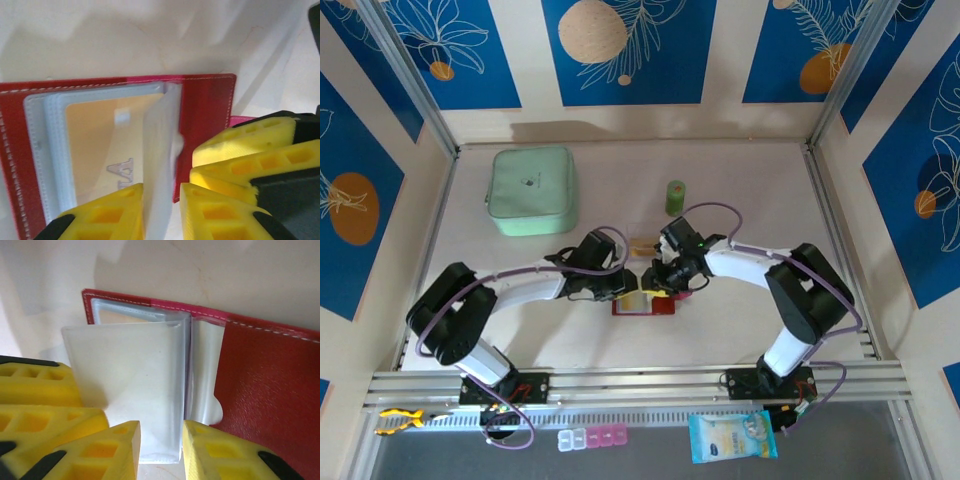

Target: Take the credit cards out of the card holder

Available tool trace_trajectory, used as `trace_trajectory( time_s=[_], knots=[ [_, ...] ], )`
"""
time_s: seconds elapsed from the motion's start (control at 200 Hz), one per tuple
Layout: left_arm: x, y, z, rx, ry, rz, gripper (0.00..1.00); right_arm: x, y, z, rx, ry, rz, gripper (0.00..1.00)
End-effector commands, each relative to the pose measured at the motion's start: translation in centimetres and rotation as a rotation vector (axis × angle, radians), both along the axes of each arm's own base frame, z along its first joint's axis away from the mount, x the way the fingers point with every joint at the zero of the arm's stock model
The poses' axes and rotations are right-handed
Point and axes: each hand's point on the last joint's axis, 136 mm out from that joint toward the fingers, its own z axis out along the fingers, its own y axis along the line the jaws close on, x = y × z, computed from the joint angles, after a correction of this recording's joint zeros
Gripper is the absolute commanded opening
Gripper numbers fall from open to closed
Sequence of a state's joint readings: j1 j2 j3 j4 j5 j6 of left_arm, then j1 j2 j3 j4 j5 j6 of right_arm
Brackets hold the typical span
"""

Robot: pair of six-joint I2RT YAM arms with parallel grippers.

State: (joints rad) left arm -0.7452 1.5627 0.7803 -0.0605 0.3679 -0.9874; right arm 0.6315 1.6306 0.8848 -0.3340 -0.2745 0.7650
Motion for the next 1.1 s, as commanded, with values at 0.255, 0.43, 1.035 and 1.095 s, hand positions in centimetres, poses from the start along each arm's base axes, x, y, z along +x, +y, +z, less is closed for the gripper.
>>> trace_trajectory(
  time_s=[0.255, 0.43, 1.035, 1.095],
  knots=[
    [0.1, -3.0, 1.5, -0.024, -0.01, -0.059, 0.22, -0.2, -3.6, 2.1, -0.012, -0.049, -0.044, 0.29],
    [0.1, -4.5, 1.5, -0.021, -0.002, -0.086, 0.22, -0.2, -5.0, 2.6, -0.015, -0.066, -0.069, 0.29],
    [0.8, -7.1, 1.6, -0.025, -0.011, -0.134, 0.32, -0.1, -6.5, 3.3, 0.04, -0.068, -0.129, 0.29],
    [0.9, -6.8, 1.7, -0.028, -0.015, -0.129, 0.32, -0.1, -6.2, 3.3, 0.047, -0.068, -0.126, 0.29]
  ],
)
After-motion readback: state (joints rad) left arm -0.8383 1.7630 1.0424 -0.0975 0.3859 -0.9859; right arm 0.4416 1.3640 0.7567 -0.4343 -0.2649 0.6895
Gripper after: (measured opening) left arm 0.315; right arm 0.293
